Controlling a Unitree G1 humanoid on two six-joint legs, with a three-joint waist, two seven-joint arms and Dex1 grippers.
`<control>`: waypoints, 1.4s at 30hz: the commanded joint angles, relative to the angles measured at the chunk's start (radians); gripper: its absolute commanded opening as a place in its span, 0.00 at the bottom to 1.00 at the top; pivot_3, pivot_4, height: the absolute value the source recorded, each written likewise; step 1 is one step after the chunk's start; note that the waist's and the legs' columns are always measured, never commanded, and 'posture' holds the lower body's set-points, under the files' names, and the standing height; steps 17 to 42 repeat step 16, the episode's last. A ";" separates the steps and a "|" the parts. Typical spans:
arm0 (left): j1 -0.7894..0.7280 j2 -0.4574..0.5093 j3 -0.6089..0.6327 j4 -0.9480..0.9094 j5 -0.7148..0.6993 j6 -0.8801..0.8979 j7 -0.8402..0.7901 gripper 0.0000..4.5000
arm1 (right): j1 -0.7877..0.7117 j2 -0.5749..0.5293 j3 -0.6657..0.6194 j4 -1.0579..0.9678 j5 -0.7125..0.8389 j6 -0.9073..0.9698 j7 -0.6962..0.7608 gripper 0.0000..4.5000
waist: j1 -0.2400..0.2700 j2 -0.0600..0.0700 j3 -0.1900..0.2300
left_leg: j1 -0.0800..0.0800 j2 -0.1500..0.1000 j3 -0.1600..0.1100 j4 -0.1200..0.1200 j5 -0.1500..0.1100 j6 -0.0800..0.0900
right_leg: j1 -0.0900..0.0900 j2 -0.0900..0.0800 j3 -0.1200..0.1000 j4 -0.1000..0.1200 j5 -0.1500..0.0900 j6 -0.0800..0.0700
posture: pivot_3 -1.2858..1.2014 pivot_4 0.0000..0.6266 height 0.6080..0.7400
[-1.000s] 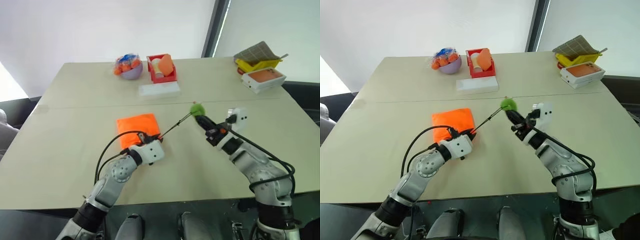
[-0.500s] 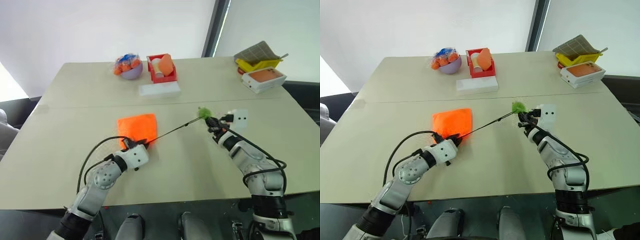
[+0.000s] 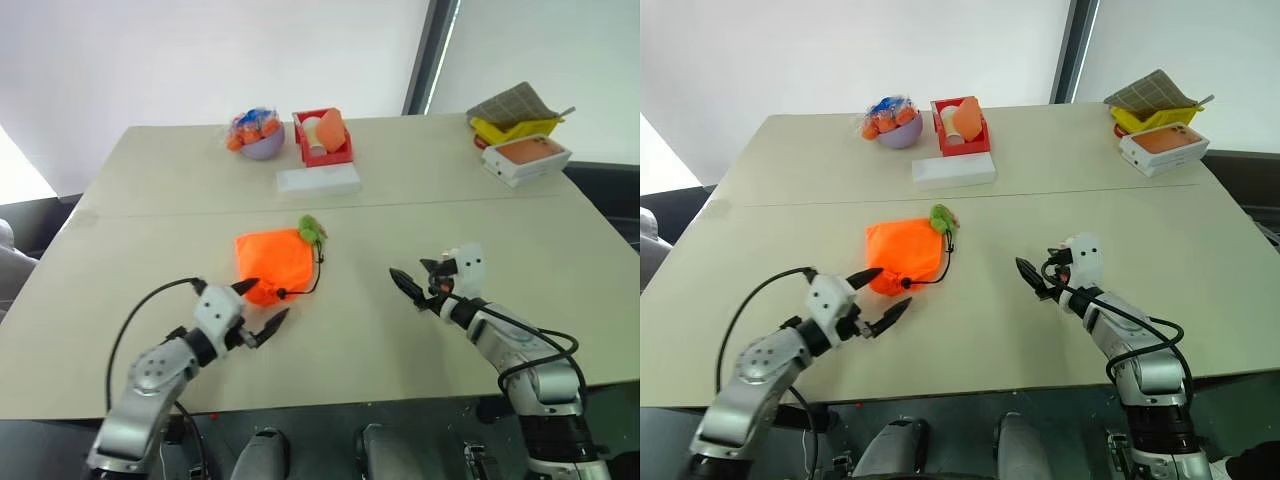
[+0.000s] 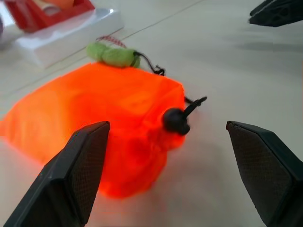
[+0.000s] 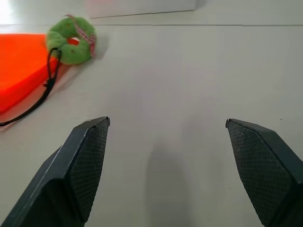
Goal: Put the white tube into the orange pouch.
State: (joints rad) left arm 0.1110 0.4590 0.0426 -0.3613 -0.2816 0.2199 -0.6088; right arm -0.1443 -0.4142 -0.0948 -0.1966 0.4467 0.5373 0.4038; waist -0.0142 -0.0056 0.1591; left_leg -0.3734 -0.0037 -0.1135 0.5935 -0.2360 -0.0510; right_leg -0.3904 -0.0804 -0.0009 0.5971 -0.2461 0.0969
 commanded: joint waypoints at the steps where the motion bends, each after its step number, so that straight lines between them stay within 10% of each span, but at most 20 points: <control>1: 0.010 0.025 0.112 -0.040 -0.087 0.063 0.008 0.93 | 0.000 -0.007 -0.022 -0.041 0.005 -0.027 0.026 0.90 | 0.000 0.000 0.000 | 0.000 0.000 0.000 0.001 0.000 0.000 | 0.000 0.000 0.000 0.000 0.000 0.000 | 0.52 0.24 1.00; 12: 0.024 0.032 0.308 0.157 -0.122 0.106 0.074 0.93 | 0.044 -0.061 0.017 -0.018 -0.062 -0.165 0.185 0.90 | 0.002 -0.001 0.000 | -0.001 0.000 0.000 -0.002 0.000 0.000 | -0.001 0.000 0.000 -0.002 -0.001 0.001 | 0.52 0.24 1.00; 42: 0.015 0.017 0.306 0.175 -0.122 0.101 0.082 0.93 | 0.043 -0.053 0.014 -0.014 -0.069 -0.172 0.197 0.90 | 0.002 -0.001 0.000 | 0.000 0.000 0.000 -0.001 0.000 0.000 | 0.000 -0.001 0.000 -0.002 0.000 0.000 | 0.52 0.24 1.00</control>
